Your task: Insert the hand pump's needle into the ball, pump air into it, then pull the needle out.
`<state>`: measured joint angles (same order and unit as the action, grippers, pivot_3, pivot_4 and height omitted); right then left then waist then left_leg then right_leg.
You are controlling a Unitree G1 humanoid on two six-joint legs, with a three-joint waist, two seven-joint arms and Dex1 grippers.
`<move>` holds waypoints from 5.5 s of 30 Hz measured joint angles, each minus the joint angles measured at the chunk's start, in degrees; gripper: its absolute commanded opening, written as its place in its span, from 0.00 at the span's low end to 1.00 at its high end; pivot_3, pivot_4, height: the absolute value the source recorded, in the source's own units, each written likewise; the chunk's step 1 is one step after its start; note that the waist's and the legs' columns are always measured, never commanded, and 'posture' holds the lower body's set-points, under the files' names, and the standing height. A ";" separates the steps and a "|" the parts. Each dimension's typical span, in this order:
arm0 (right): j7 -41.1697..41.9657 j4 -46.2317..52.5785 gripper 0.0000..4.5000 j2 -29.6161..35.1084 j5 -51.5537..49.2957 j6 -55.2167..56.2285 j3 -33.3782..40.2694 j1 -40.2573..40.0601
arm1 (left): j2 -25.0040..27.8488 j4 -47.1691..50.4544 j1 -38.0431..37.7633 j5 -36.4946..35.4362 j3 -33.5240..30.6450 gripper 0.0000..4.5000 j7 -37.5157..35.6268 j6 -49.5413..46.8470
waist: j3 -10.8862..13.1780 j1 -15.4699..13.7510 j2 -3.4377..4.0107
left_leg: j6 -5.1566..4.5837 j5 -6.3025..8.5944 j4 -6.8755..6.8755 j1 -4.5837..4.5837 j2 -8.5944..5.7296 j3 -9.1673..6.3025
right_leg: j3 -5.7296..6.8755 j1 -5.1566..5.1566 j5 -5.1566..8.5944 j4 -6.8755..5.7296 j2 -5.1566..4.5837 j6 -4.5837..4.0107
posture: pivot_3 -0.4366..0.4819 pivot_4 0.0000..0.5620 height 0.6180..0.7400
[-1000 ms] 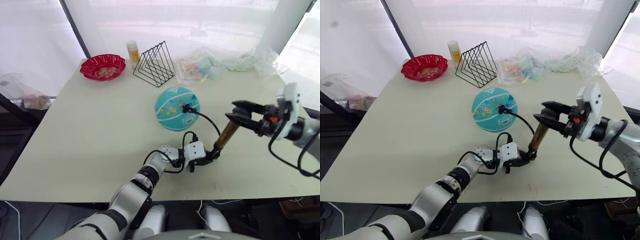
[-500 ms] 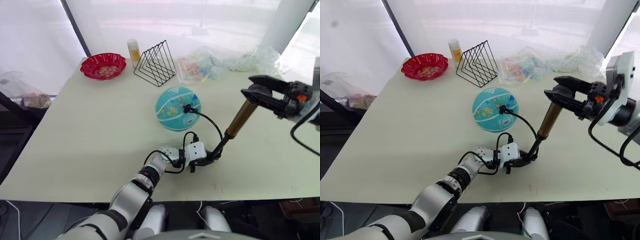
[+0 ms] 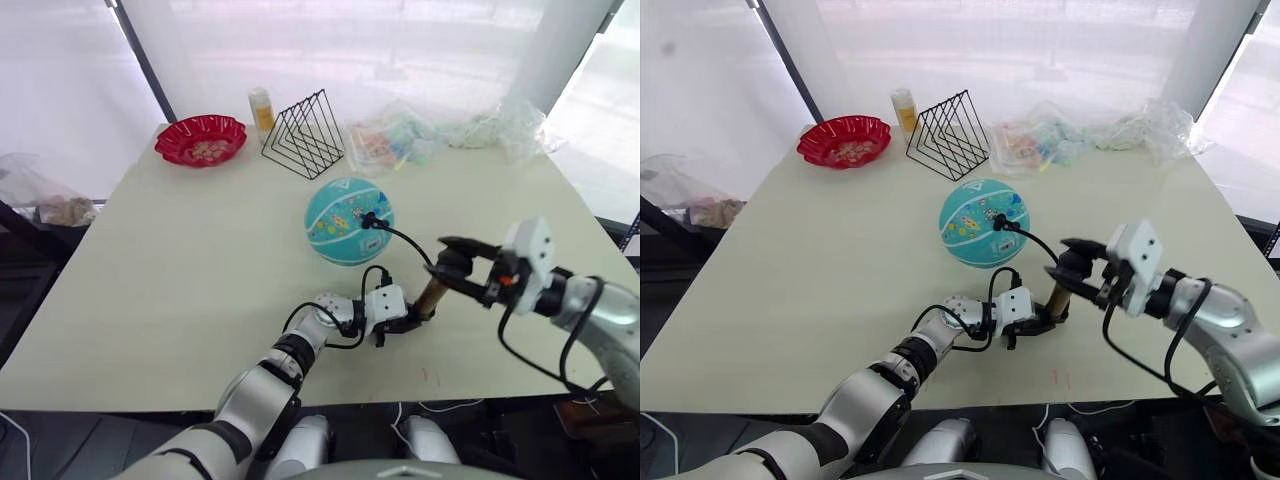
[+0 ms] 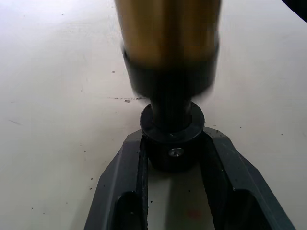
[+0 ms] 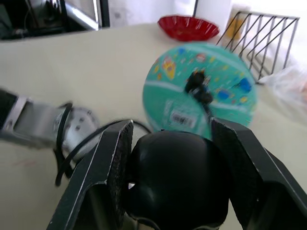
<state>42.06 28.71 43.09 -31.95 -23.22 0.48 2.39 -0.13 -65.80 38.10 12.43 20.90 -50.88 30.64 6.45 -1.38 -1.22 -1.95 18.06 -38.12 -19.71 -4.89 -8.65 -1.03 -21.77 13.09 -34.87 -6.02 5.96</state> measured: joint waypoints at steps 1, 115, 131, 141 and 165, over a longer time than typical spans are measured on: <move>0.00 0.00 0.47 -0.10 0.04 -0.01 0.02 0.20 | 0.09 0.00 0.05 0.01 0.00 0.25 -0.10 0.00 | -0.02 0.08 0.04 | 0.00 0.00 0.00 0.00 0.00 0.00 | -0.01 0.00 0.00 0.01 -0.01 0.00 | 0.48 0.27 1.00; 0.16 -7.29 0.47 7.22 -25.28 -17.60 19.05 21.42 | -0.32 5.46 4.03 0.69 4.49 0.25 -3.23 -12.13 | 0.91 -1.12 0.22 | 0.03 -0.03 -0.09 -0.11 -0.92 -1.64 | 0.02 -0.10 0.06 0.03 -0.09 0.13 | 0.48 0.27 1.00; -2.93 -2.07 0.46 -5.15 -15.79 -8.29 14.22 6.38 | 0.58 5.39 2.93 0.79 4.56 0.25 -2.74 -12.14 | -0.02 -0.85 -0.42 | 0.05 -0.02 0.05 0.15 -0.92 -1.95 | 0.04 -0.06 0.12 -0.01 0.11 0.20 | 0.48 0.27 1.00; -0.97 -3.94 0.46 -5.63 -7.88 -4.24 8.57 1.34 | 0.71 5.22 2.67 0.90 4.70 0.25 -2.50 -12.36 | -0.16 -0.88 -0.45 | 0.06 -0.01 0.45 0.72 -0.93 -1.92 | -0.15 0.24 0.18 0.02 0.14 0.15 | 0.48 0.27 1.00; -0.85 -7.98 0.46 9.06 -29.92 -20.69 21.10 20.49 | -0.64 5.89 3.57 0.71 4.53 0.25 -3.66 -11.70 | 0.79 -2.33 0.10 | 0.13 -0.09 0.51 -0.04 -1.07 -1.94 | -0.11 -0.37 -0.01 0.15 -0.02 -0.13 | 0.48 0.27 1.00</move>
<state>41.21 20.73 52.15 -61.88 -43.91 21.59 22.87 -0.77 -59.91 41.67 13.13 25.43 -54.54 18.94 7.24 -3.71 -1.12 -1.82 17.97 -37.60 -19.75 -5.96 -10.59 -1.14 -22.14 13.08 -34.72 -6.04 5.84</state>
